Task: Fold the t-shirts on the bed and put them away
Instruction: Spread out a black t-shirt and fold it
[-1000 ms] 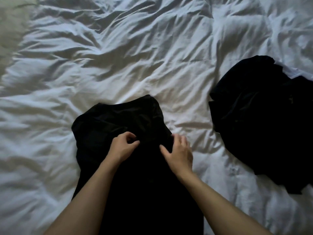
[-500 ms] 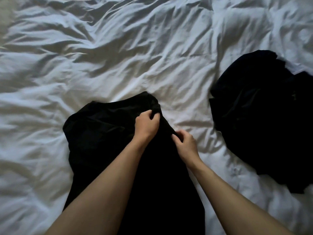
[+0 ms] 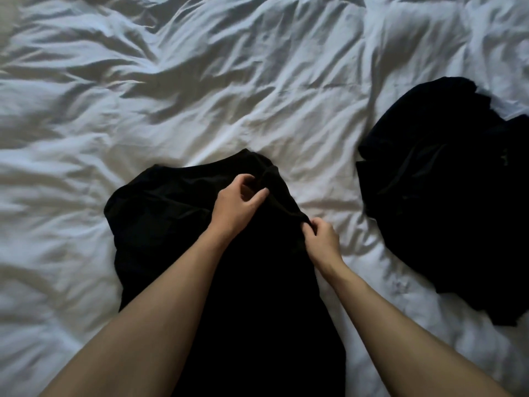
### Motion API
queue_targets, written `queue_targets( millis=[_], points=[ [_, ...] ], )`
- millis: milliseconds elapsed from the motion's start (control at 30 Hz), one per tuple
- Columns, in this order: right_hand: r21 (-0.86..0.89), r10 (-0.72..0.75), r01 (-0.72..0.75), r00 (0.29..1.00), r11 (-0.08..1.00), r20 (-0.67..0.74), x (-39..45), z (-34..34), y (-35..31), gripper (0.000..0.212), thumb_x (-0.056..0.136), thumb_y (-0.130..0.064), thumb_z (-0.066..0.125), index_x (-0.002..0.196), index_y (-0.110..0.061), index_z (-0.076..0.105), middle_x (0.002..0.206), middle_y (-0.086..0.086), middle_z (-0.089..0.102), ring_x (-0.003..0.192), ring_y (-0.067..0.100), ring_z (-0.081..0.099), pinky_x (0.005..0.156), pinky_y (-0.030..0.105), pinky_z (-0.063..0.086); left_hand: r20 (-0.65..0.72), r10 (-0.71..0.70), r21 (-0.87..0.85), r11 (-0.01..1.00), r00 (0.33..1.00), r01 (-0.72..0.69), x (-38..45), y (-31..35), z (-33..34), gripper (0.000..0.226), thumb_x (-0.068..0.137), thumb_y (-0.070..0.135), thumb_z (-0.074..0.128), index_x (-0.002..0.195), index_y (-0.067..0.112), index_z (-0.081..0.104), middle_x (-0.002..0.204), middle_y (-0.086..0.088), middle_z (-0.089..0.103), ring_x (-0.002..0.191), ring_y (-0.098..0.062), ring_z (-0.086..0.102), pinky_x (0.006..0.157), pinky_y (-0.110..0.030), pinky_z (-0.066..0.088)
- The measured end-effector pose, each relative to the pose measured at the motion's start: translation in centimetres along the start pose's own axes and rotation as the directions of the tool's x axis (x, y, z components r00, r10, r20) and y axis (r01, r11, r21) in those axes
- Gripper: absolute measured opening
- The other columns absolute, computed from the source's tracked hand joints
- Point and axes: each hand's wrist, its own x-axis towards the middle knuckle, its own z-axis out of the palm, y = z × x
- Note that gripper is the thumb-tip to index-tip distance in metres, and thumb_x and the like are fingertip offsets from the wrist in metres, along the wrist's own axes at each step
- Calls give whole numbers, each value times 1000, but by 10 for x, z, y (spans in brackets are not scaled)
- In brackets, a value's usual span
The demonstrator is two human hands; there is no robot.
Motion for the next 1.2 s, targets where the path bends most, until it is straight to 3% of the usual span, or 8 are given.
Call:
queue_targets(
  millis=[167,267,433,567,667,767,1000,1200],
  points=[
    [-179,88,-80,995,981,39,-1,4,-10,26,101,-27,35,97,-8,52,100,14,63,94,34,58,78,40,45,247,22,303,948,969,-99,-20,-37,-36,48,75,56,67,113,26,68,101,3,69,97,-15,65,86,-35,52],
    [-200,56,-42,996,979,65,-6,6,-12,28,98,-37,44,104,-9,49,102,11,61,97,33,57,76,38,43,314,-27,387,916,949,-102,-20,-40,-44,18,88,28,67,103,19,69,94,-2,67,95,-24,65,78,-34,49],
    [-239,32,-20,998,971,49,-17,7,0,23,97,-37,52,99,-15,48,104,8,60,99,31,59,72,37,43,19,-138,243,961,990,129,-20,-32,-39,23,90,16,59,110,15,69,100,-4,68,91,-17,60,74,-23,39],
    [-298,-188,152,977,942,-96,-15,12,-22,56,90,-42,61,134,-14,40,128,12,47,118,32,49,92,42,44,-51,-34,403,914,998,51,-27,-39,-39,26,88,24,63,113,17,64,106,-6,64,100,-28,60,82,-38,49],
    [-267,-297,263,950,927,-98,8,16,-56,75,88,-53,62,149,-22,31,134,13,41,123,33,43,101,45,41,-370,136,541,835,919,94,-29,-49,-56,42,84,34,69,122,17,61,117,-11,58,110,-34,51,89,-44,42],
    [-250,-299,288,954,925,-9,36,21,-80,69,90,-50,62,150,-31,33,135,14,37,126,35,40,104,45,38,-586,-40,387,864,809,323,-23,-73,-88,58,85,37,67,135,11,52,136,-16,49,126,-39,41,101,-49,36],
    [-774,-327,415,902,478,282,44,47,-62,73,96,-69,17,155,-36,-8,163,8,-15,146,39,6,112,52,19,-493,-249,349,821,833,452,-8,-119,-132,56,98,36,50,145,7,41,143,-25,42,132,-43,36,108,-50,30],
    [-792,-419,313,905,524,81,62,55,-77,71,99,-58,31,157,-24,8,146,18,29,123,35,36,99,44,33,-429,-227,242,904,875,353,-3,-134,-145,49,92,19,59,138,5,48,134,-22,51,124,-38,48,102,-44,38]
  ],
)
